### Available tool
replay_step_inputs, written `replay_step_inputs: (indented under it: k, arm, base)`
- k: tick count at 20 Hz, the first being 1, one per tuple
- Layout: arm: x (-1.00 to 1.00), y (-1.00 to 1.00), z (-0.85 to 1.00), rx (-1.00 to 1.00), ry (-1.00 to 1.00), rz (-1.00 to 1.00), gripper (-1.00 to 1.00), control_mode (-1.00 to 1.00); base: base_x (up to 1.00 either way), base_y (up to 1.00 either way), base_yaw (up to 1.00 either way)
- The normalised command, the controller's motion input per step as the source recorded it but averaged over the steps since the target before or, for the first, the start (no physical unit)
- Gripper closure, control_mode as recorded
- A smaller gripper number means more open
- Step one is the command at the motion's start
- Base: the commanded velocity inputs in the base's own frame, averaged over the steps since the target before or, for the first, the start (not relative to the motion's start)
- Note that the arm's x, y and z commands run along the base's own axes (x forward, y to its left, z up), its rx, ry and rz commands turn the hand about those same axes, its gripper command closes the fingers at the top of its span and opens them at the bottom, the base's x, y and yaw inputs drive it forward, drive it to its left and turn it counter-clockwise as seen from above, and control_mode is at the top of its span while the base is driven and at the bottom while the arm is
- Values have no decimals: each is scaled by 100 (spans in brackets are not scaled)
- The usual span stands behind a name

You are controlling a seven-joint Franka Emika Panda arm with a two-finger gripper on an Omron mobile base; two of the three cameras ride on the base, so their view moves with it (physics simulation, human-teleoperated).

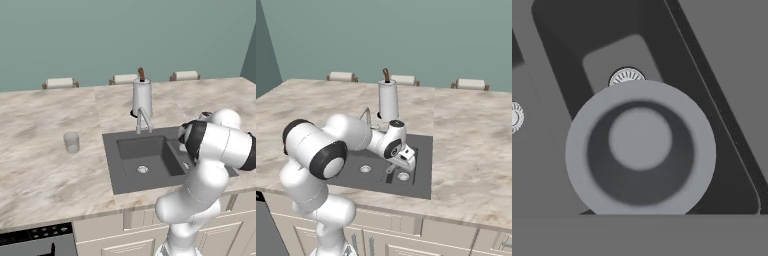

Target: Move any existing items from the left basin to the right basin for drying. Then move the glass cup from the counter to the left basin of the sink for washing.

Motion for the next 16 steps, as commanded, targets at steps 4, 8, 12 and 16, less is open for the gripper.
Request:
replay_step_inputs:
  k: [4, 8, 12, 16]
  arm:
    - [9, 0, -26, 0, 3, 1, 100, -100]
    - [7, 0, -20, 0, 0, 0, 100, -100]
    - [6, 0, -15, 0, 0, 0, 100, -100]
    - [8, 0, -14, 0, 0, 0, 100, -100]
  base:
    - [0, 0, 0]
    - [0, 0, 0]
    - [0, 0, 0]
    - [0, 0, 0]
